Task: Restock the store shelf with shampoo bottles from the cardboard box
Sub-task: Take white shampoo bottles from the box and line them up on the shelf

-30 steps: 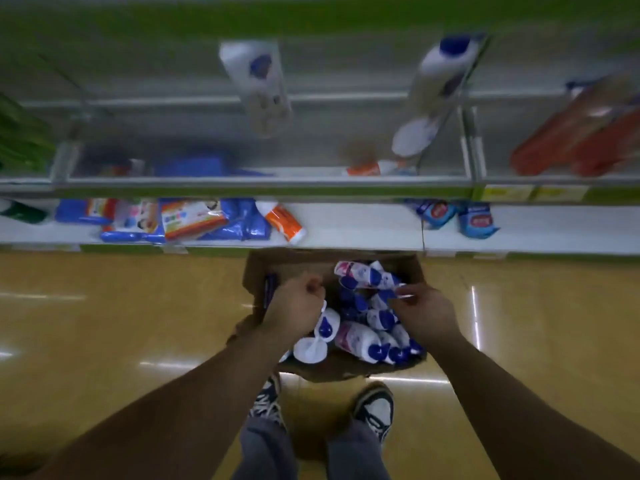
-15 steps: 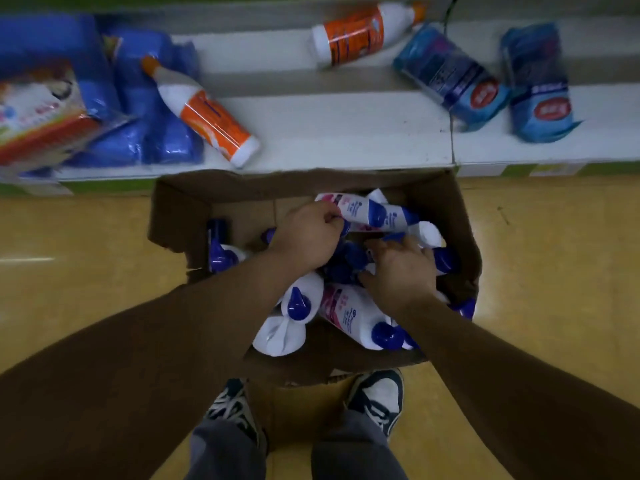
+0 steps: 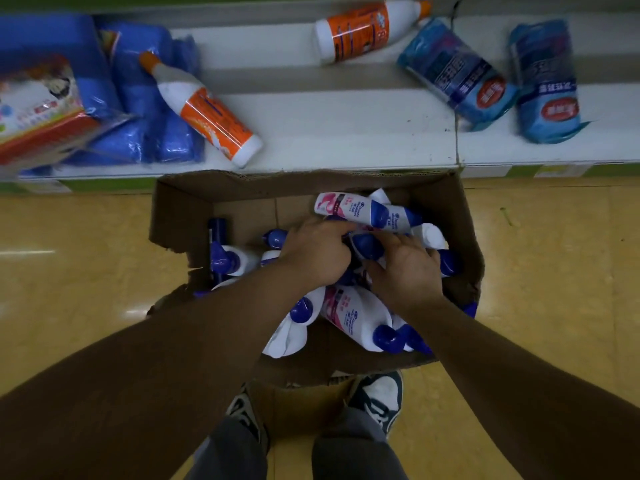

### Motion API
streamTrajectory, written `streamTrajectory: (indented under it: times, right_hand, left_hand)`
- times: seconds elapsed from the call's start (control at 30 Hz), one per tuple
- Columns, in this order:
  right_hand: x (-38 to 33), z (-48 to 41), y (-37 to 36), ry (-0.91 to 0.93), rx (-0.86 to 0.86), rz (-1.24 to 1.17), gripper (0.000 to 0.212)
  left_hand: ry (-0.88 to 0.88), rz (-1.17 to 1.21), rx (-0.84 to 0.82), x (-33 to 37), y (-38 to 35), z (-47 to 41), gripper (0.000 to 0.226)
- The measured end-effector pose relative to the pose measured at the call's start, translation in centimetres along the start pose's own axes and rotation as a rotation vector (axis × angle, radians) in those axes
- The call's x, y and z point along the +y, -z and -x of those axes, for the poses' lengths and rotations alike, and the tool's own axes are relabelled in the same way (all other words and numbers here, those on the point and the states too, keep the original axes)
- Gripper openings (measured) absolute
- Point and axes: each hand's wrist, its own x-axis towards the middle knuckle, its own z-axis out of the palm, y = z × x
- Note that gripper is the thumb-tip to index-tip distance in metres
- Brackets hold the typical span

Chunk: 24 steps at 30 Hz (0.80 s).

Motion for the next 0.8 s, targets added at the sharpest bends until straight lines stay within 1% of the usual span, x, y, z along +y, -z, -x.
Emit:
streamTrajectory:
  times: [0.07, 0.17, 0.3, 0.37, 0.43, 0.6, 0.7, 0.8]
  right_hand:
    - [-0.1, 0.7, 2.1, 0.019, 0.000, -0.157, 0.045]
    - [-0.8, 2.4, 7.1, 0.060, -0.011, -0.327, 0.045]
    - [-2.8, 7.1, 16.4, 0.163, -0.028, -0.421, 0.035]
    - [-4.2, 10.3, 21.7, 0.194, -0.046, -0.425, 0.031]
    - [-5.8, 13.9, 27.3, 0.215, -0.039, -0.431, 0.030]
    - [-10.8, 23.7, 41.2, 0.223, 0.057, -0.439, 0.033]
    - [-14.3, 29.5, 48.6, 0.213, 0.171, -0.504, 0.036]
    - [-18.0, 34.8, 54.9, 0.236, 0.284, -0.595, 0.033]
  left_hand:
    - [-0.013, 0.052, -0.060, 0.7, 0.9, 0.8, 0.054]
    - [0.005, 0.252, -0.120, 2.3, 3.0, 2.4, 0.059]
    - [-0.093, 0.605, -0.094, 6.3, 7.7, 7.1, 0.054]
    - [-0.134, 0.740, -0.082, 9.2, 10.7, 10.6, 0.052]
    - [-0.154, 0.844, -0.078, 12.6, 14.2, 14.8, 0.052]
    - [-0.202, 0.937, 0.015, 22.2, 23.3, 26.2, 0.048]
    - [-0.260, 0.936, 0.089, 27.7, 29.0, 33.0, 0.051]
    - [-0.339, 0.913, 0.158, 32.5, 34.7, 39.3, 0.049]
